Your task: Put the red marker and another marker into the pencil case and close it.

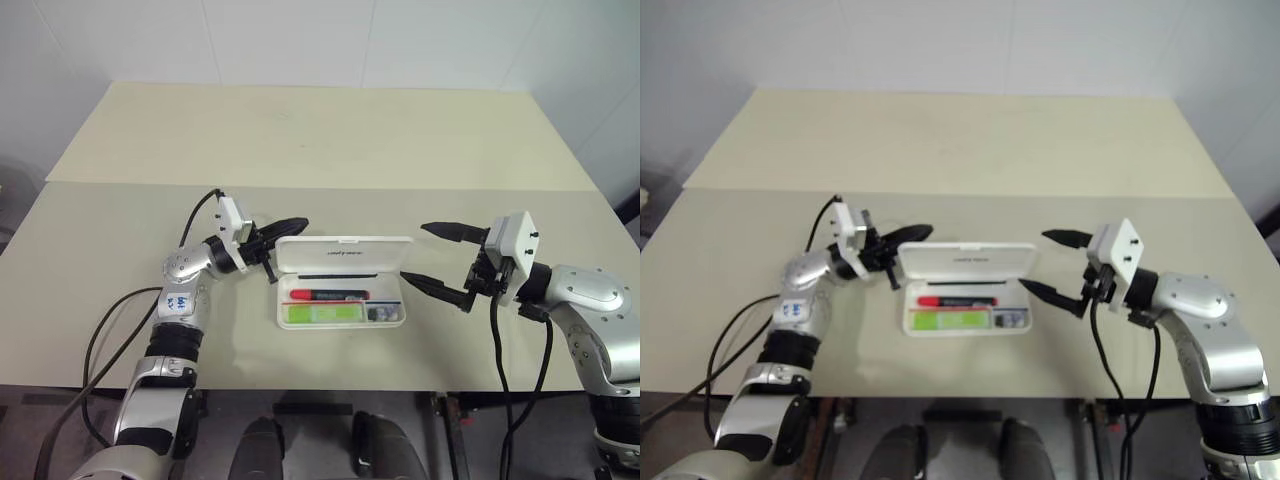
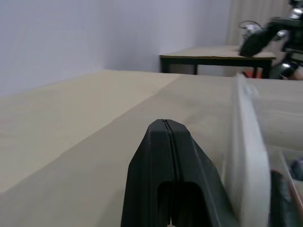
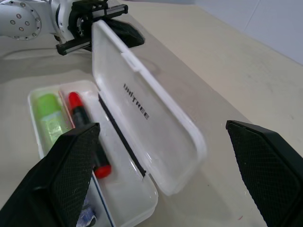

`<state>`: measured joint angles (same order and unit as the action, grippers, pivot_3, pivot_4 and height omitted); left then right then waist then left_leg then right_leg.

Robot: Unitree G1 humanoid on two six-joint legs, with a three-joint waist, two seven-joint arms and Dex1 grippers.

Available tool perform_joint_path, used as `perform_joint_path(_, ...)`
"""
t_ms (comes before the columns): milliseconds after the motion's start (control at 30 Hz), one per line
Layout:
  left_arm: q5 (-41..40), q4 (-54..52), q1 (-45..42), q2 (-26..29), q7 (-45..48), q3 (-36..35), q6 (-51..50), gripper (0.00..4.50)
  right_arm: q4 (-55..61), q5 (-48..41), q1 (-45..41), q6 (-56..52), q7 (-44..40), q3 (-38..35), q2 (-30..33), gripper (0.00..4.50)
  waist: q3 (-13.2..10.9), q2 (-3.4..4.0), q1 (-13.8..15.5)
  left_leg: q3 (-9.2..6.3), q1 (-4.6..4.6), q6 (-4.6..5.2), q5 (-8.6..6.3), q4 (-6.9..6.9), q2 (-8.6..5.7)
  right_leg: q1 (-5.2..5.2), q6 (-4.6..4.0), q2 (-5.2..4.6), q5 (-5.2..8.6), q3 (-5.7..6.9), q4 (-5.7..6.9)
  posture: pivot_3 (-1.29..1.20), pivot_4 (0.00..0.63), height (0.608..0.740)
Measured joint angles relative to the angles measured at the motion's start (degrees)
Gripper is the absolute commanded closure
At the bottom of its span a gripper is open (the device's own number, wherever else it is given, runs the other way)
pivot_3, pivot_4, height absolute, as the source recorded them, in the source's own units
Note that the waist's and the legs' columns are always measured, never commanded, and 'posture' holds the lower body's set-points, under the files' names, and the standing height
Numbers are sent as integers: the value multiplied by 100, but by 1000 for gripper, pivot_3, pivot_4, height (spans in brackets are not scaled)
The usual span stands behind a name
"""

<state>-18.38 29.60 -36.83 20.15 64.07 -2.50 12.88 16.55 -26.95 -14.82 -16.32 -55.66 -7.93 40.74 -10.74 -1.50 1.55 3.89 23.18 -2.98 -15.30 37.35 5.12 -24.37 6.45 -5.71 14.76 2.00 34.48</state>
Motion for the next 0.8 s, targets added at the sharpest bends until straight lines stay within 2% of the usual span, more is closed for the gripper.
perform_joint_path(367,193,-42,87,233,581,328,347,4483,-19,29,138,144,8,7,-75,0,0,0,6,0,2,1,-1,1,0,0,0,0,0,0,0,0,150,740)
perform_joint_path(533,183,-685,175,333,1028,688,38,4483,-81,42,240,157,-3,-12,-65,0,0,0,1,0,2,2,-1,1,0,0,0,0,0,-1,1,0,150,740)
perform_joint_path(800,225,-1194,374,515,1352,1148,-451,4483,-74,-287,598,-209,-423,-363,562,0,0,1,10,-2,1,4,-2,7,0,0,-1,0,1,-4,4,0,150,740)
